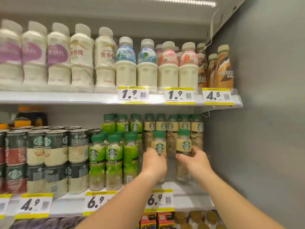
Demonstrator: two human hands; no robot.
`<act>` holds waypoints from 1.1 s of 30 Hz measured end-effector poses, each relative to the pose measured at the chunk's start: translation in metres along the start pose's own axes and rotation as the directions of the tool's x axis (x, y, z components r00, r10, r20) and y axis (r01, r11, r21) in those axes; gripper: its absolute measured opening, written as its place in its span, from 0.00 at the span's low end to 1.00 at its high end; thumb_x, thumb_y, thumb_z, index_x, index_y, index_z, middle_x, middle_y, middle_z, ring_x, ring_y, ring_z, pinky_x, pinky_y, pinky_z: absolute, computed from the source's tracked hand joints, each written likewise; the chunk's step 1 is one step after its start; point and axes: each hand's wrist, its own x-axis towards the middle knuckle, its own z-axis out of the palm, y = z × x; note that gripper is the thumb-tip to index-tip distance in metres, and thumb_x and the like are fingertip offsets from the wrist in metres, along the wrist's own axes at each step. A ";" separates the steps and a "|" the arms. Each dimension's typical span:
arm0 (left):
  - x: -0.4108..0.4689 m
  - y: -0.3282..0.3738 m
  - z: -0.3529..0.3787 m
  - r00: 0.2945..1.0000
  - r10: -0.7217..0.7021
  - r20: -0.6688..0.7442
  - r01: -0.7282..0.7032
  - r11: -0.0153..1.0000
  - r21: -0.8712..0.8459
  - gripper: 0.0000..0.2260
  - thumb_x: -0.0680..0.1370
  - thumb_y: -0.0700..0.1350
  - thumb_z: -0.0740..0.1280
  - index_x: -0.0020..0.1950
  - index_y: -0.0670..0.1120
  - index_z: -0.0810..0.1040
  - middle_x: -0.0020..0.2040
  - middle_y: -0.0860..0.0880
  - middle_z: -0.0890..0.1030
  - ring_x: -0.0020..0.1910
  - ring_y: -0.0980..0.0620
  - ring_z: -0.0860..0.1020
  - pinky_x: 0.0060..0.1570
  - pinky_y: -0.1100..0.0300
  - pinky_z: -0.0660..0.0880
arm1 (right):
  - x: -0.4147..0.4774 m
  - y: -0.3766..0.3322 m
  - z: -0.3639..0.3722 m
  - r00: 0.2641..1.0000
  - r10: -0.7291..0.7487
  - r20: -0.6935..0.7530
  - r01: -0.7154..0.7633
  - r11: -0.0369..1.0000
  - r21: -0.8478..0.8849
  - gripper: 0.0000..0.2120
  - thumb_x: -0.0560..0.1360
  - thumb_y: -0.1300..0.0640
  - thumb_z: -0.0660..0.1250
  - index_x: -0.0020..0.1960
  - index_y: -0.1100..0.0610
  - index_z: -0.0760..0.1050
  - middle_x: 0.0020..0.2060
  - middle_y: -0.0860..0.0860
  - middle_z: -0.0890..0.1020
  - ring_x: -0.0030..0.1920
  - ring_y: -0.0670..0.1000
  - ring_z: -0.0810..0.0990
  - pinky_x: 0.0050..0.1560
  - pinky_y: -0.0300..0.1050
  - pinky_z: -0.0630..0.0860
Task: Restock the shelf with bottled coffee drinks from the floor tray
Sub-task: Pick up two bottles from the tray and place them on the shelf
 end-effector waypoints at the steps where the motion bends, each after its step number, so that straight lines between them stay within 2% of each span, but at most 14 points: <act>1: 0.003 -0.004 0.005 0.999 -0.045 -0.020 0.045 0.999 -0.004 0.20 0.83 0.41 0.61 0.74 0.39 0.63 0.70 0.43 0.73 0.67 0.43 0.73 0.63 0.52 0.70 | 0.004 0.006 0.002 1.000 0.009 0.015 -0.009 1.000 -0.005 0.20 0.68 0.57 0.77 0.59 0.53 0.78 0.46 0.47 0.85 0.49 0.51 0.83 0.55 0.51 0.79; 5: 0.022 -0.016 0.016 0.990 -0.107 -0.097 0.107 0.994 -0.004 0.16 0.81 0.37 0.59 0.69 0.43 0.64 0.68 0.46 0.76 0.65 0.44 0.74 0.66 0.48 0.71 | 0.020 0.023 0.013 0.998 0.006 0.061 -0.007 1.000 0.013 0.21 0.69 0.55 0.78 0.58 0.50 0.75 0.47 0.46 0.82 0.51 0.51 0.81 0.54 0.48 0.77; 10: 0.024 -0.018 0.017 0.985 -0.037 -0.169 0.053 0.994 0.091 0.23 0.84 0.47 0.59 0.76 0.40 0.59 0.73 0.40 0.68 0.72 0.41 0.67 0.68 0.50 0.65 | 0.021 0.024 0.019 0.987 -0.020 0.159 0.020 1.000 0.001 0.19 0.72 0.55 0.75 0.59 0.49 0.72 0.49 0.46 0.79 0.48 0.48 0.76 0.50 0.42 0.70; 12: 0.026 -0.023 0.021 0.986 -0.020 -0.167 0.037 0.995 0.098 0.24 0.83 0.47 0.61 0.76 0.41 0.59 0.72 0.41 0.69 0.71 0.40 0.68 0.69 0.49 0.66 | 0.020 0.028 0.017 0.980 0.021 0.197 -0.012 0.999 -0.050 0.21 0.71 0.55 0.76 0.58 0.48 0.70 0.49 0.47 0.79 0.48 0.48 0.76 0.50 0.43 0.70; 14: 0.028 -0.030 0.022 0.989 -0.043 -0.144 0.064 0.988 0.143 0.27 0.80 0.45 0.65 0.76 0.41 0.59 0.72 0.41 0.69 0.71 0.40 0.69 0.69 0.49 0.68 | 0.021 0.033 0.016 0.967 0.095 0.238 -0.055 0.984 -0.167 0.23 0.67 0.58 0.77 0.58 0.51 0.72 0.50 0.48 0.81 0.50 0.51 0.79 0.51 0.46 0.75; 16: 0.027 -0.034 0.021 0.988 -0.074 -0.135 0.103 0.969 0.223 0.22 0.78 0.44 0.68 0.70 0.41 0.66 0.67 0.41 0.75 0.65 0.40 0.74 0.64 0.51 0.73 | 0.024 0.039 0.014 0.960 0.138 0.245 -0.077 0.967 -0.241 0.22 0.65 0.64 0.75 0.56 0.53 0.76 0.47 0.49 0.82 0.48 0.52 0.80 0.51 0.47 0.79; 18: 0.025 -0.037 0.018 0.986 -0.089 -0.140 0.127 0.948 0.292 0.16 0.78 0.44 0.70 0.63 0.41 0.73 0.62 0.41 0.79 0.61 0.41 0.78 0.57 0.53 0.76 | 0.026 0.041 0.015 0.960 0.134 0.245 -0.069 0.964 -0.257 0.18 0.65 0.65 0.75 0.52 0.52 0.76 0.44 0.47 0.81 0.47 0.53 0.80 0.51 0.47 0.78; 21: 0.022 -0.035 0.017 0.987 -0.089 -0.137 0.137 0.906 0.401 0.13 0.79 0.45 0.69 0.60 0.40 0.76 0.59 0.42 0.81 0.59 0.42 0.80 0.54 0.54 0.77 | 0.026 0.040 0.021 0.962 0.106 0.251 -0.038 0.964 -0.264 0.17 0.66 0.62 0.77 0.50 0.51 0.76 0.46 0.48 0.82 0.50 0.54 0.81 0.53 0.47 0.77; 24: 0.024 -0.032 0.019 0.988 -0.093 -0.123 0.140 0.875 0.464 0.11 0.79 0.42 0.68 0.60 0.39 0.77 0.59 0.42 0.81 0.58 0.43 0.81 0.52 0.56 0.77 | 0.029 0.038 0.028 0.959 0.103 0.263 -0.023 0.956 -0.291 0.19 0.65 0.59 0.78 0.54 0.55 0.79 0.49 0.51 0.84 0.50 0.55 0.82 0.55 0.49 0.79; 29: 0.031 -0.033 0.022 0.985 -0.108 -0.131 0.158 0.872 0.463 0.15 0.79 0.42 0.68 0.64 0.39 0.73 0.62 0.42 0.80 0.60 0.43 0.80 0.54 0.56 0.76 | 0.035 0.038 0.037 0.955 0.103 0.279 -0.020 0.958 -0.285 0.21 0.67 0.60 0.78 0.58 0.59 0.78 0.52 0.53 0.84 0.51 0.55 0.82 0.51 0.44 0.75; 31: 0.033 -0.036 0.022 0.983 -0.123 -0.140 0.173 0.877 0.447 0.21 0.79 0.43 0.69 0.69 0.39 0.68 0.65 0.42 0.78 0.64 0.43 0.78 0.58 0.55 0.75 | 0.035 0.037 0.041 0.957 0.099 0.271 -0.015 0.955 -0.295 0.21 0.67 0.60 0.78 0.59 0.59 0.78 0.52 0.53 0.84 0.52 0.55 0.82 0.51 0.44 0.75; 33: 0.035 -0.037 0.023 0.978 -0.149 -0.149 0.201 0.876 0.439 0.30 0.79 0.45 0.69 0.75 0.38 0.58 0.69 0.42 0.74 0.68 0.44 0.75 0.63 0.54 0.73 | 0.034 0.037 0.044 0.963 0.080 0.258 0.003 0.951 -0.309 0.22 0.67 0.58 0.79 0.59 0.59 0.77 0.54 0.54 0.84 0.53 0.56 0.82 0.51 0.44 0.75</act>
